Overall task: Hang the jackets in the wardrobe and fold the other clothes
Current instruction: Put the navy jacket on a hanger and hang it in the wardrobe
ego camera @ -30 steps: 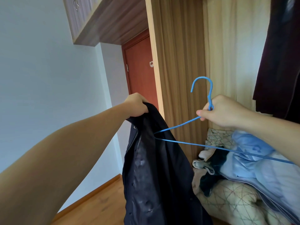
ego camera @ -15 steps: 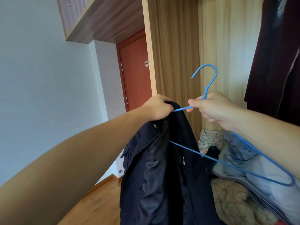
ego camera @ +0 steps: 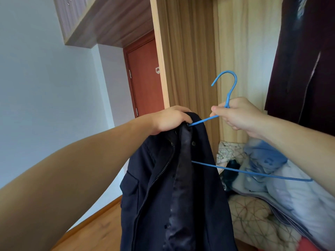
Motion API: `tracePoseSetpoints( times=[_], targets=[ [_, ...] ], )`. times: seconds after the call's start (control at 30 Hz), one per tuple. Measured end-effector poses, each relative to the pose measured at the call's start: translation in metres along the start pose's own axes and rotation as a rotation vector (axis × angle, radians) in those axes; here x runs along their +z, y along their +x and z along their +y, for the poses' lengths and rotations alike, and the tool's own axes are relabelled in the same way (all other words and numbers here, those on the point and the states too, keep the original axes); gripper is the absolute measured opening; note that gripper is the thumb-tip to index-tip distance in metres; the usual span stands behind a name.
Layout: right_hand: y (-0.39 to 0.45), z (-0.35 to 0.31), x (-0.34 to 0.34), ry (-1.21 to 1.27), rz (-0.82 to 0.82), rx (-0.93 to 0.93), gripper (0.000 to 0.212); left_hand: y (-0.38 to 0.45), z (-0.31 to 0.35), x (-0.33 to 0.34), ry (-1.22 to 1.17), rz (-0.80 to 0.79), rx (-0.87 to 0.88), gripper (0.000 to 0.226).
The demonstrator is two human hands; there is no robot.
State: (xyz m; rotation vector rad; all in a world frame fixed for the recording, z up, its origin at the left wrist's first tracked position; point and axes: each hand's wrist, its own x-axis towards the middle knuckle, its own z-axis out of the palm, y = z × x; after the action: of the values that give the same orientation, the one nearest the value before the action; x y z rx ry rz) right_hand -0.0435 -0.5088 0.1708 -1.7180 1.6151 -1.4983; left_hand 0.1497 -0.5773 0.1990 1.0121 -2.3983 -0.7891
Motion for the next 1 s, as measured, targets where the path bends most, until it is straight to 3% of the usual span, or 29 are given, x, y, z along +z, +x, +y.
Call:
tracePoseSetpoints(
  times=[0.1, 0.23, 0.33, 0.4, 0.43, 0.53, 0.57, 0.67, 0.77, 0.87, 0.93, 1.0],
  targets=[
    [0.002, -0.005, 0.0, -0.057, 0.019, -0.037, 0.024, -0.003, 0.001, 0.0, -0.056, -0.005, 0.01, 0.022],
    [0.002, -0.014, 0.002, -0.124, 0.058, -0.063, 0.026, -0.006, 0.002, -0.003, 0.071, -0.001, 0.017, 0.028],
    [0.006, -0.018, 0.009, -0.292, 0.221, -0.14, 0.033, -0.004, 0.003, -0.002, 0.117, 0.175, 0.052, 0.031],
    [0.002, -0.019, 0.015, -0.504, 0.397, -0.293, 0.04, -0.002, 0.005, -0.005, 0.12, 0.284, 0.055, 0.037],
    [-0.005, -0.018, 0.02, -0.607, 0.404, -0.402, 0.043, -0.002, 0.006, -0.009, 0.114, 0.318, 0.046, 0.039],
    [-0.032, -0.001, 0.04, -0.789, 0.213, -0.702, 0.012, -0.006, 0.01, -0.025, 0.082, 0.394, 0.026, 0.043],
    [-0.042, 0.009, 0.048, -0.853, 0.121, -0.716, 0.017, -0.007, 0.012, -0.031, 0.07, 0.418, 0.026, 0.044],
    [-0.065, 0.048, 0.072, -1.069, -0.143, -0.437, 0.037, -0.01, 0.024, -0.044, 0.053, 0.479, 0.055, 0.043],
    [-0.065, 0.076, 0.09, -0.774, -0.148, -0.142, 0.071, -0.013, 0.037, -0.054, 0.023, 0.497, 0.104, 0.048],
    [-0.043, 0.094, 0.102, -0.51, -0.121, -0.013, 0.058, -0.019, 0.042, -0.061, 0.047, 0.49, 0.133, 0.042],
    [-0.026, 0.101, 0.092, -0.492, -0.07, 0.054, 0.021, -0.028, 0.035, -0.066, 0.095, 0.513, 0.135, 0.037],
    [-0.015, 0.098, 0.073, -0.473, 0.009, 0.08, 0.008, -0.038, 0.017, -0.074, 0.13, 0.531, 0.127, 0.038]
  ],
)
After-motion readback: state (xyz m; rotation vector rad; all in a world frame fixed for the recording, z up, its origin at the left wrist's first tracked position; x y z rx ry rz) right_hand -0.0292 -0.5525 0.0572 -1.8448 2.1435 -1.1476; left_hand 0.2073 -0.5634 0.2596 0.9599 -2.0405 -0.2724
